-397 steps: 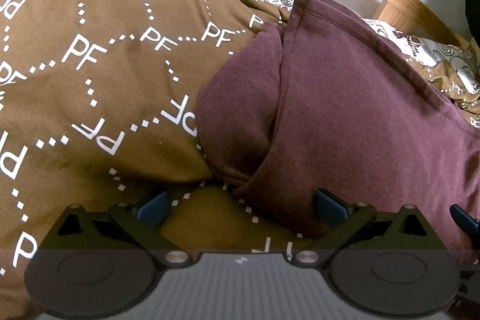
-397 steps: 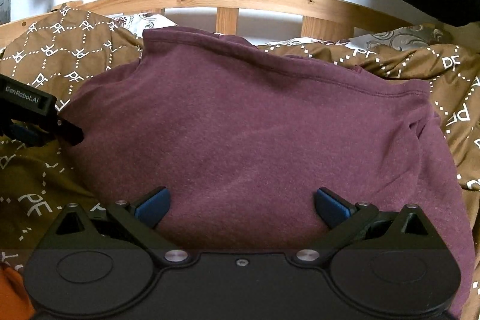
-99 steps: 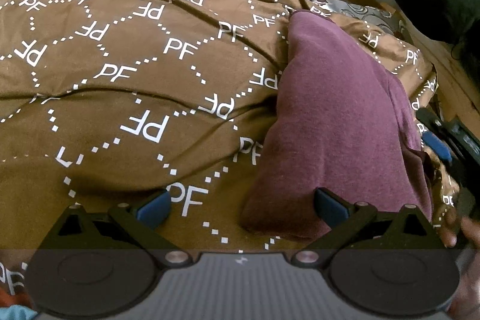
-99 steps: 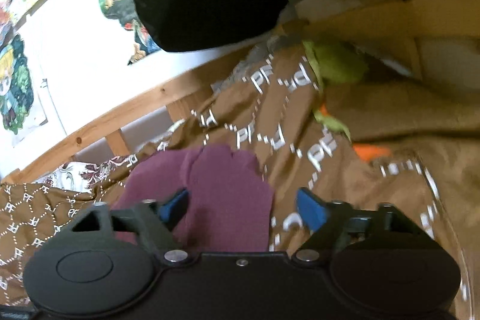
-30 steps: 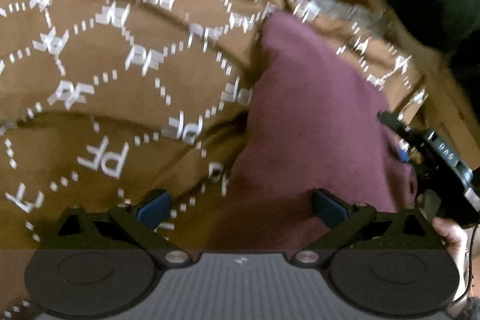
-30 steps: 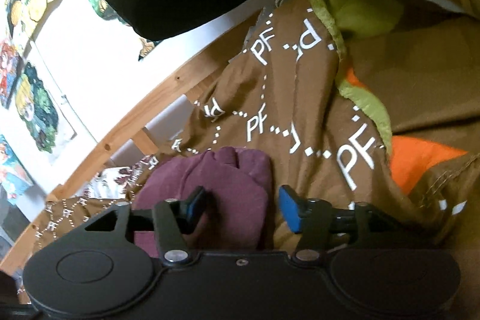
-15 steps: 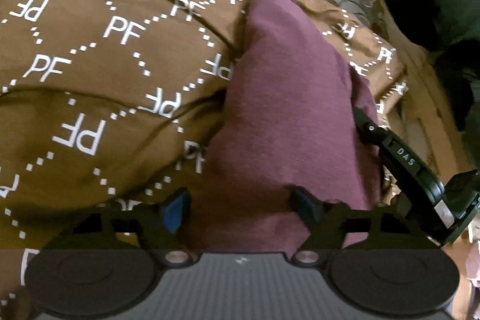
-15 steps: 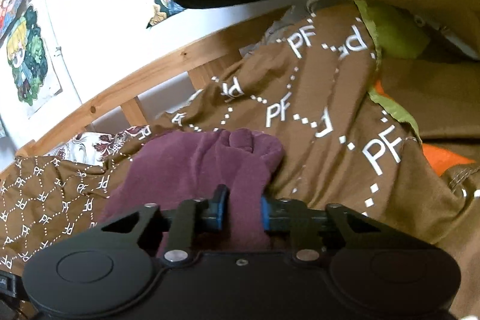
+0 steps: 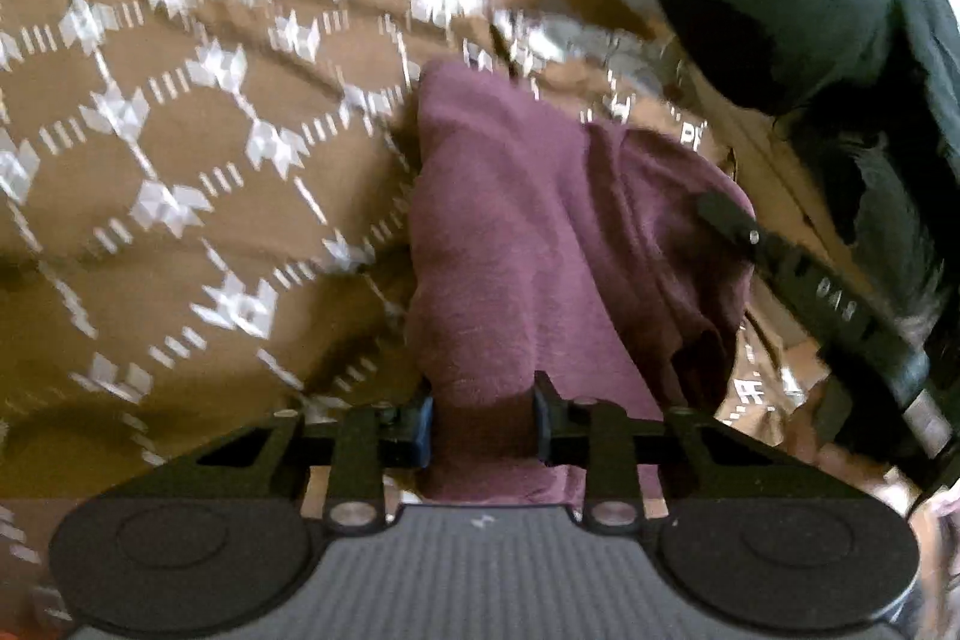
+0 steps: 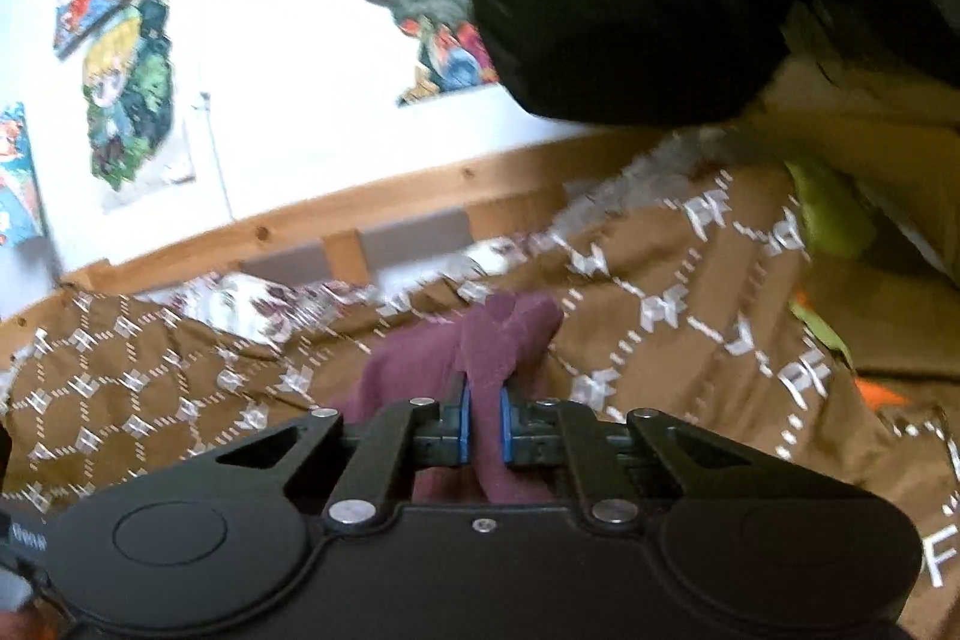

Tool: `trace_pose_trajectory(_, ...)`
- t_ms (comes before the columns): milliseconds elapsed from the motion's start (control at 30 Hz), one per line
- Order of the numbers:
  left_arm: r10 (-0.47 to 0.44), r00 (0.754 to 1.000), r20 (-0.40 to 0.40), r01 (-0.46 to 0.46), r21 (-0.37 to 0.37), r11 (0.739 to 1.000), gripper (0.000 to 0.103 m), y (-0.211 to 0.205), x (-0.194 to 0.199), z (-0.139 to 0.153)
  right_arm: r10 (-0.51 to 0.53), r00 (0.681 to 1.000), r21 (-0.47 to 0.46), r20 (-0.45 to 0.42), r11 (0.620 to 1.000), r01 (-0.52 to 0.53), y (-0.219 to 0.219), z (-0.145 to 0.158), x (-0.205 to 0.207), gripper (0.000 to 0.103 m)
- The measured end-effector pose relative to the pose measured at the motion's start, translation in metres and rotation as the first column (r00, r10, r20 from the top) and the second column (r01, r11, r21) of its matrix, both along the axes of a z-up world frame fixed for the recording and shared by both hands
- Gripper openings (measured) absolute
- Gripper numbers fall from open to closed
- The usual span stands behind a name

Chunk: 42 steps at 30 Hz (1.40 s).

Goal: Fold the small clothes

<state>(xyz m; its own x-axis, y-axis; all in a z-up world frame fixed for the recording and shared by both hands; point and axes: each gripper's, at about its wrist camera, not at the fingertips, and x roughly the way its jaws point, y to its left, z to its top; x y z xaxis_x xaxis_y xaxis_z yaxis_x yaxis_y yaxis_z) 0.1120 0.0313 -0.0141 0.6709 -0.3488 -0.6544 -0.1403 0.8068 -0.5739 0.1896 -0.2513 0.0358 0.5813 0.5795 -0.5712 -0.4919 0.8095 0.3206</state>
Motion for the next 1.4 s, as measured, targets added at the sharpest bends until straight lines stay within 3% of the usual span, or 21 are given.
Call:
trace_pose_trajectory(100, 0.037, 0.997, 0.075, -0.041, 0.06, 0.997, 0.032, 0.017, -0.018, 0.016, 0.041, 0.999, 0.026, 0.014, 0.999, -0.042, 0.025, 0.015, -0.007, 0.006)
trace_pose_trajectory(200, 0.067, 0.992, 0.111, -0.076, 0.083, 0.994, 0.032, 0.031, -0.025, 0.024, 0.122, 0.989, 0.07, 0.087, 0.989, -0.128, 0.059, 0.034, -0.018, 0.006)
trace_pose_trajectory(333, 0.094, 0.991, 0.099, -0.105, 0.112, 0.988, 0.031, 0.048, -0.032, 0.019, 0.232, 0.952, 0.076, 0.199, 0.965, -0.251, 0.116, 0.054, -0.028, 0.006)
trace_pose_trajectory(433, 0.102, 0.993, 0.052, -0.106, 0.071, 0.992, 0.031, 0.059, -0.033, 0.008, 0.26, 0.942, 0.049, 0.213, 0.96, -0.276, 0.144, 0.054, -0.03, 0.006)
trace_pose_trajectory(567, 0.087, 0.996, 0.029, -0.089, 0.078, 0.993, 0.032, 0.061, -0.033, 0.0, 0.224, 0.965, -0.005, 0.138, 0.974, -0.226, 0.136, 0.034, -0.026, 0.006)
trace_pose_trajectory(733, 0.081, 0.997, 0.019, -0.082, 0.084, 0.993, 0.034, 0.058, -0.032, -0.003, 0.065, 0.998, -0.041, 0.001, 0.997, -0.065, 0.08, 0.005, -0.022, 0.006)
trace_pose_trajectory(867, 0.079, 0.997, 0.005, -0.079, 0.099, 0.992, 0.038, 0.051, -0.032, -0.003, -0.042, 0.989, -0.037, -0.144, 0.999, 0.037, 0.042, -0.02, -0.014, 0.007)
trace_pose_trajectory(967, 0.073, 0.997, -0.011, -0.071, 0.133, 0.989, 0.04, 0.044, -0.028, -0.005, -0.07, 0.98, -0.065, -0.187, 0.996, 0.059, 0.035, -0.038, -0.012, 0.009)
trace_pose_trajectory(1000, 0.071, 0.997, -0.019, -0.067, 0.146, 0.987, 0.04, 0.042, -0.027, -0.006, -0.072, 0.978, -0.069, -0.196, 0.996, 0.06, 0.033, -0.043, -0.013, 0.011)
trace_pose_trajectory(1167, 0.077, 0.996, -0.053, -0.069, 0.135, 0.988, 0.043, 0.044, -0.024, -0.013, -0.076, 0.964, -0.049, -0.255, 0.997, 0.066, 0.029, -0.063, -0.009, 0.05)
trace_pose_trajectory(1233, 0.069, 0.996, -0.059, -0.061, 0.127, 0.99, 0.045, 0.045, -0.023, -0.014, -0.068, 0.955, -0.028, -0.289, 0.998, 0.062, 0.028, -0.071, -0.004, 0.061)
trace_pose_trajectory(1400, 0.045, 0.996, -0.08, -0.036, 0.111, 0.993, 0.056, 0.044, -0.021, -0.019, -0.089, 0.936, -0.011, -0.342, 0.996, 0.09, 0.028, -0.084, 0.008, 0.076)
